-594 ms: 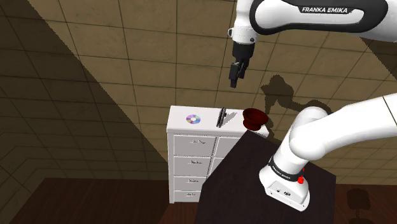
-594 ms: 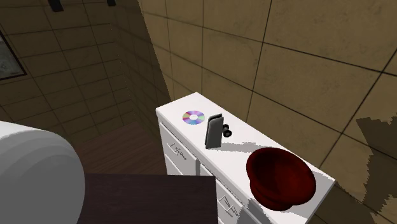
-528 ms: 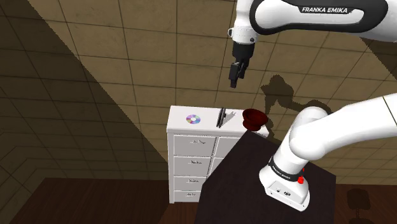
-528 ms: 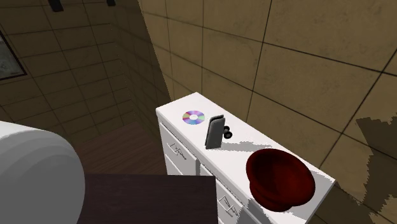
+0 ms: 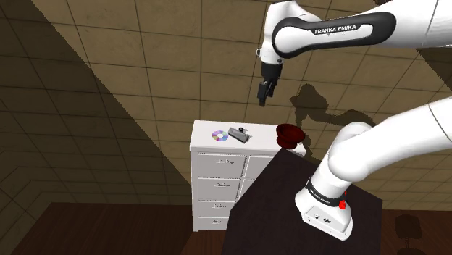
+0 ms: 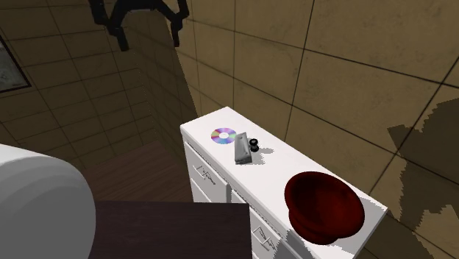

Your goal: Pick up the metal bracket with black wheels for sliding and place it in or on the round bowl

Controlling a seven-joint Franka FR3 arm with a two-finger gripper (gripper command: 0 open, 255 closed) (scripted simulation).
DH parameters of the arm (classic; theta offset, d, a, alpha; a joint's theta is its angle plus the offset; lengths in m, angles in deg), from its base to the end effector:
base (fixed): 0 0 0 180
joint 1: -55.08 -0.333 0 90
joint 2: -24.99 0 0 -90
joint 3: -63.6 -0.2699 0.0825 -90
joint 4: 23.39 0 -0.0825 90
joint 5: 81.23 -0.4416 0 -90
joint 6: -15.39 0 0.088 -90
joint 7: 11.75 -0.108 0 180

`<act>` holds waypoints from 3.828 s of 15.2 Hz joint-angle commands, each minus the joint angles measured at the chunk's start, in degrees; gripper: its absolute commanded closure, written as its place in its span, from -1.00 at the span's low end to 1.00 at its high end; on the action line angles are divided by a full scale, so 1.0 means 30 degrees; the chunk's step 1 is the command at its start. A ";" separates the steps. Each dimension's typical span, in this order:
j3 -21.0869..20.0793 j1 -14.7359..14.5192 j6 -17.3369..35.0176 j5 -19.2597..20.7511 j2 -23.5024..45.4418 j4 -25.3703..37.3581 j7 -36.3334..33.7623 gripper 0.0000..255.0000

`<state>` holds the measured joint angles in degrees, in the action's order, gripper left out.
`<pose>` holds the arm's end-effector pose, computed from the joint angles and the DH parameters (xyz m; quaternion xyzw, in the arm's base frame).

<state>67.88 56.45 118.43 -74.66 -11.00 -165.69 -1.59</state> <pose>0.4344 -0.0513 0.4416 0.9971 0.0616 -0.0329 0.0295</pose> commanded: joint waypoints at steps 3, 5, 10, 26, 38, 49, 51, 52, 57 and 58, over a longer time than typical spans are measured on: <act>0.1272 0.0494 0.2331 0.0528 0.1669 -0.0636 0.1264 -1.00; 0.1881 0.0689 0.3467 0.0689 0.2734 -0.0718 0.1877 -1.00; 0.3352 0.1056 0.6228 0.0714 0.5827 -0.0443 0.3537 -1.00; 0.5163 0.2892 1.1992 -0.4181 1.7619 0.4538 1.0696 -1.00; 0.4677 0.3269 1.3705 -0.5035 1.9194 0.4321 1.1288 -1.00; 0.4677 0.3269 1.3701 -0.5034 1.9194 0.4324 1.1288 1.00; 0.4677 0.3269 1.3701 -0.5034 1.9194 0.4324 1.1288 1.00; 0.4677 0.3269 1.3701 -0.5034 1.9194 0.4324 1.1288 -1.00; 0.4099 0.2310 1.6742 -0.6313 2.2065 0.5563 0.8411 -1.00; 0.4036 0.2104 1.7248 -0.6533 2.2698 0.5957 0.7820 -1.00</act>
<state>80.26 63.36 168.11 -93.48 55.27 -148.49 23.70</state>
